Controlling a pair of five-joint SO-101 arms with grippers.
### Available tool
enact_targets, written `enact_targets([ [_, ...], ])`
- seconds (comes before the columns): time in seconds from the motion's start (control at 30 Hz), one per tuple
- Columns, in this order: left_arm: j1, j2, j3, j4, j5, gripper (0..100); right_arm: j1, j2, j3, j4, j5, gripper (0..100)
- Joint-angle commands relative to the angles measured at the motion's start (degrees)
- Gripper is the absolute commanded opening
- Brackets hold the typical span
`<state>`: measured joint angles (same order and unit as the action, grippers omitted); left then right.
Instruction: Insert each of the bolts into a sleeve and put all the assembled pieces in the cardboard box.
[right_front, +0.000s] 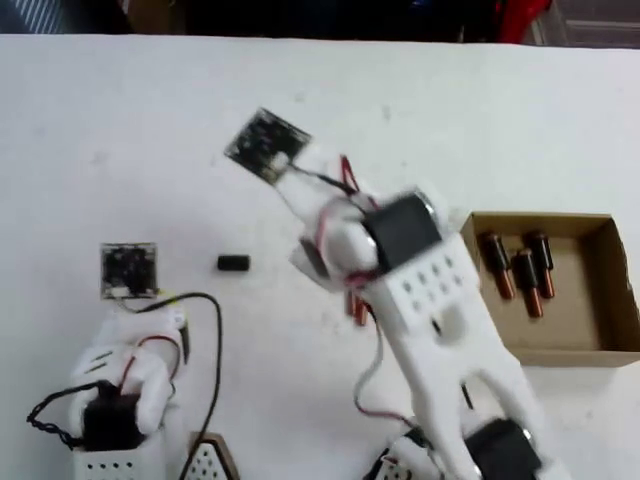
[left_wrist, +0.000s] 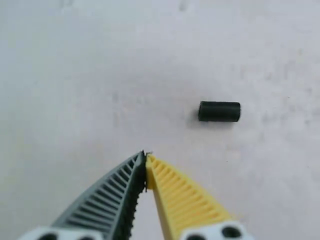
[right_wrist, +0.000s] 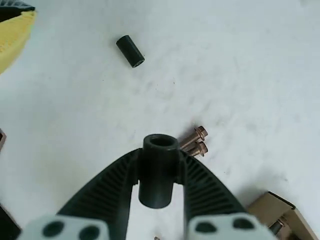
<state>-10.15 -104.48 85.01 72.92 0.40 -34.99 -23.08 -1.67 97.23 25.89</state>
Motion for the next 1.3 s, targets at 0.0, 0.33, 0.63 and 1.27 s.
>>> enact_targets([
  [0.0, 6.11, -0.31, -0.62, -1.14, -0.09, 2, 2.77, -10.07, 6.68, -3.3, 0.26, 1.5],
  [0.33, 12.53, -0.13, -0.97, -3.6, -0.09, 2, 17.89, -30.81, 31.74, -14.73, 0.26, 1.5],
  [0.63, 15.08, 0.04, -7.65, -2.2, 0.26, 2, 21.58, -47.08, 48.26, -18.51, 0.26, 1.5],
  [1.27, 26.68, 45.41, -33.76, -4.92, 9.32, 2, 26.07, -67.03, 68.48, -26.33, 0.26, 1.5],
])
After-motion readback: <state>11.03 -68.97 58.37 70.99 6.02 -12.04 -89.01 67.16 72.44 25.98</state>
